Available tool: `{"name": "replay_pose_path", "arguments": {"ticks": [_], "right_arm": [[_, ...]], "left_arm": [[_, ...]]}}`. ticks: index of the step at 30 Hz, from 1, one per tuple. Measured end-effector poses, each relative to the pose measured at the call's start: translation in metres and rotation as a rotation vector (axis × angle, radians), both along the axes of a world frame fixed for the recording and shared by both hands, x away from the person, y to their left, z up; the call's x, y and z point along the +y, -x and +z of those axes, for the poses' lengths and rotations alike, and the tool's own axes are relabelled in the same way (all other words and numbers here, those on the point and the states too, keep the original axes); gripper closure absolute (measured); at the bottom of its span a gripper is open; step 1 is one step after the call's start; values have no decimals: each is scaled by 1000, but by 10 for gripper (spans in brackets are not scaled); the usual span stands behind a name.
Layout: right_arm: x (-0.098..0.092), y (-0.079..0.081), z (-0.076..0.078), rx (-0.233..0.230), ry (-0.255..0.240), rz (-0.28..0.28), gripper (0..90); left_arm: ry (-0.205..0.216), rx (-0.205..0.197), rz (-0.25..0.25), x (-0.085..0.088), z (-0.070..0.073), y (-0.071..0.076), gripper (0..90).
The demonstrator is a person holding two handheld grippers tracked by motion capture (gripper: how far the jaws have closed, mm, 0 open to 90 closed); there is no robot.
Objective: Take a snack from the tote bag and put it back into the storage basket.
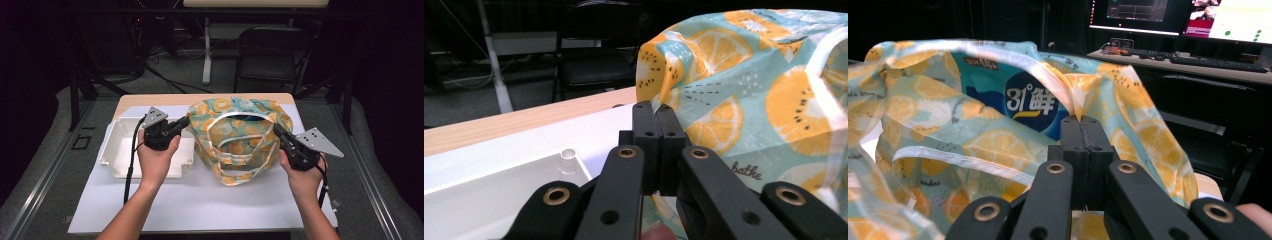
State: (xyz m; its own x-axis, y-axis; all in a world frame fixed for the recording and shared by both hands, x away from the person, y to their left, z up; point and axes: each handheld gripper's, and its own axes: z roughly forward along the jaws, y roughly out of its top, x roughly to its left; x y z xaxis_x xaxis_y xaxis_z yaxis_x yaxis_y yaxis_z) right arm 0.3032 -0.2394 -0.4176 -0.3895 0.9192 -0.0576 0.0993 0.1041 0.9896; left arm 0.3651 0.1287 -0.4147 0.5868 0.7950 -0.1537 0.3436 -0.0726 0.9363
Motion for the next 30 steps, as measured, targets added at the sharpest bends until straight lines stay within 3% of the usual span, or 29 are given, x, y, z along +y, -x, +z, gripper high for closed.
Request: {"name": "replay_pose_path", "arguments": {"ticks": [3, 4, 5, 6, 9, 13, 15, 17, 20, 21, 23, 24, 26, 27, 28, 29, 30], "right_arm": [[3, -1, 3, -9, 4, 20, 900], [6, -1, 6, -16, 14, 22, 900], [7, -2, 7, -18, 13, 26, 900], [7, -2, 7, -18, 13, 26, 900], [9, -4, 9, -16, 6, 29, 900], [10, -5, 9, -12, -9, 37, 900], [11, -4, 9, -13, -11, 44, 900], [11, -4, 9, -20, -11, 49, 900], [11, -3, 12, -22, -17, 55, 900], [11, -3, 14, -28, -14, 59, 900], [11, -3, 15, -37, -12, 64, 900], [11, -2, 16, -38, -12, 66, 900], [11, -1, 21, -53, 4, 71, 900], [11, -1, 21, -53, 4, 71, 900], [11, -1, 23, -58, 6, 70, 900], [9, -2, 26, -64, 18, 65, 900], [9, -2, 26, -64, 18, 65, 900]], "left_arm": [[40, 8, -40, 2, 2, 1, 851], [49, -4, -47, 2, 4, 4, 728], [49, -16, -53, 1, 6, 7, 661], [55, -31, -56, 0, 8, 10, 661], [68, -65, -66, -5, 13, 20, 511], [67, -94, -127, -17, 15, 30, 393], [30, -99, -130, -28, 14, 34, 324], [-40, -103, -122, -43, 11, 36, 284], [-123, -75, -94, -63, 6, 30, 176], [-150, -57, -47, -71, 4, 23, 161], [-158, -59, -30, -74, 4, 21, 164], [-180, -64, 5, -77, 5, 19, 188], [-205, -82, 35, -79, 7, 17, 541], [-209, -89, 36, -78, 9, 17, 541], [-208, -98, 43, -77, 11, 16, 609], [-202, -104, 39, -75, 13, 16, 776], [-196, -103, 30, -72, 16, 14, 776]]}}
